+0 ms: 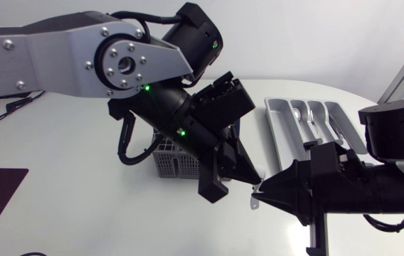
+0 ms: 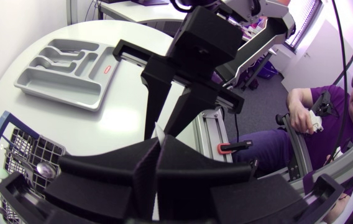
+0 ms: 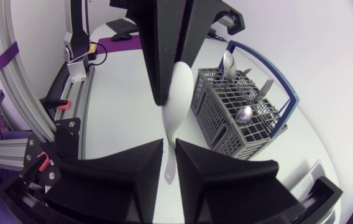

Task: Unload the cutlery basket into the drawer organizer.

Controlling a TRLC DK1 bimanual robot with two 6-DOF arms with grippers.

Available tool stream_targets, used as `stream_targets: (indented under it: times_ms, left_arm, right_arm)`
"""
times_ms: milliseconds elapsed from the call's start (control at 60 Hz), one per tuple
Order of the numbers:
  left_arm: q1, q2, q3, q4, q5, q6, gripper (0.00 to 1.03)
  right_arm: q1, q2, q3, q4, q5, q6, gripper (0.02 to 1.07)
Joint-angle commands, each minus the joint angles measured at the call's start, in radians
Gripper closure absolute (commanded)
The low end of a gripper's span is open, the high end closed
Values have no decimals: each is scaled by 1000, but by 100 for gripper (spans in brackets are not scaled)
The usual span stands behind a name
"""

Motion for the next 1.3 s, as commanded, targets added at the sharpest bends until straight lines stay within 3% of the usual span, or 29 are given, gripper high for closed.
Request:
stream_targets:
  times_ms: [0,117,233,300,517,767,1050,1283]
  left_arm:
    - [16,15,26,-1,-3,30,83]
    - [35,18,35,2,-3,24,77]
    - [50,16,46,2,-5,7,31]
    - [68,7,55,5,-5,-7,19]
    - [151,-40,75,19,-47,-74,17]
    - [239,-120,21,11,-192,-110,17]
    - [343,-183,-38,-1,-242,-97,17]
    - [384,-186,-64,-10,-267,-65,17]
  right_arm:
    - [-2,9,-24,-1,-13,-15,98]
    - [-10,-2,-24,2,-9,-11,100]
    - [-24,-14,-22,-8,-6,-11,100]
    - [-43,-27,-25,-22,-3,-18,100]
    - [-191,-68,-53,-71,-6,-123,100]
    - [-508,-40,-94,-54,-53,-334,100]
    - [-815,156,-100,153,-61,-494,100]
    - [-947,320,-85,297,-41,-595,100]
